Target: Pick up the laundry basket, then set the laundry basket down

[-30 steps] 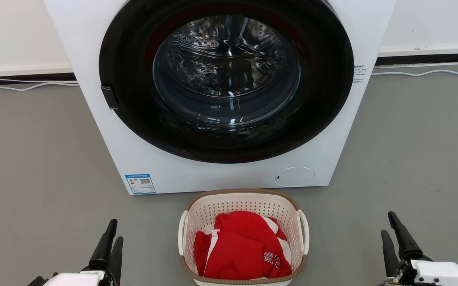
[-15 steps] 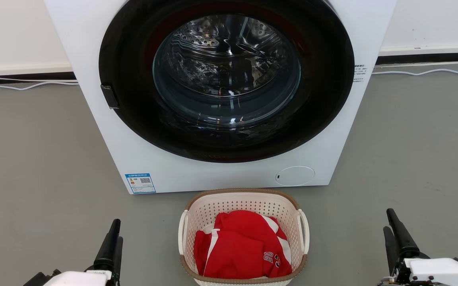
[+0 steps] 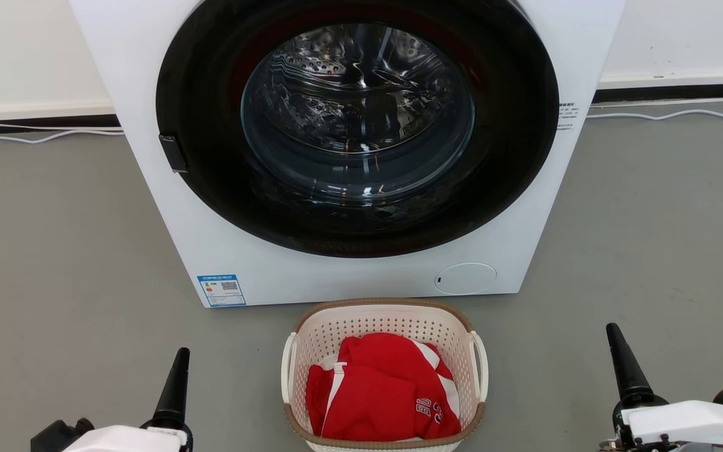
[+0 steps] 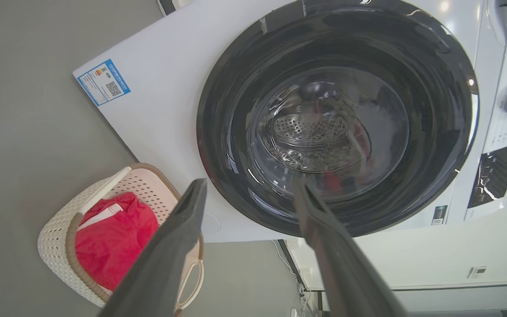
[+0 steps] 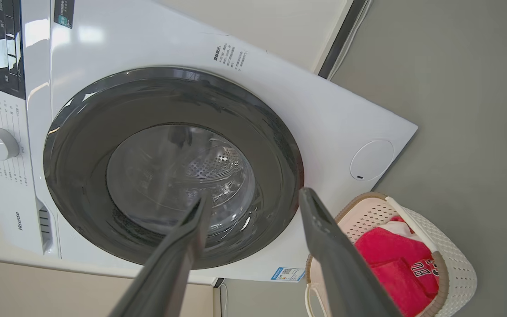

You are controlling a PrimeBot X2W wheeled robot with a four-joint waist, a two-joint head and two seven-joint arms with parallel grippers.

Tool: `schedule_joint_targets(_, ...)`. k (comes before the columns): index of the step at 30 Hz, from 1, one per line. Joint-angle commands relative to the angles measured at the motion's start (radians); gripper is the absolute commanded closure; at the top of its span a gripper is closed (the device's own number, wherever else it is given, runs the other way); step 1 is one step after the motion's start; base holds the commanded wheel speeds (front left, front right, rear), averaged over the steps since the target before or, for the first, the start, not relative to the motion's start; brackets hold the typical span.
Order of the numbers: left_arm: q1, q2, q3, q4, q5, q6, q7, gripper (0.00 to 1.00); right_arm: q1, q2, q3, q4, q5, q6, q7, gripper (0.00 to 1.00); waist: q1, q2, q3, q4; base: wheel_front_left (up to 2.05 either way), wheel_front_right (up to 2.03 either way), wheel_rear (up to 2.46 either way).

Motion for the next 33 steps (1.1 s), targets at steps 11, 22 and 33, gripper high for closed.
schedule_joint_targets(11, -0.018, 0.007, -0.003, -0.045, 0.172, 0.024, -0.038, 0.0, -0.018, -0.009, 0.007, -0.045, -0.201, 0.004, -0.043, 0.0, -0.0002, 0.0, -0.002, -0.003, 0.0, 0.0, 0.0)
schedule_joint_targets(22, -0.013, 0.009, -0.006, -0.042, 0.3, 0.033, -0.071, 0.0, -0.018, -0.01, 0.015, -0.051, -0.351, 0.004, -0.075, 0.0, -0.0002, 0.0, -0.001, -0.008, 0.0, 0.0, 0.0)
schedule_joint_targets(33, -0.009, 0.01, -0.007, -0.037, 0.426, 0.038, -0.103, 0.0, -0.019, -0.016, 0.025, -0.055, -0.505, 0.005, -0.107, 0.0, -0.0002, 0.0, -0.003, -0.008, 0.0, 0.0, 0.0)
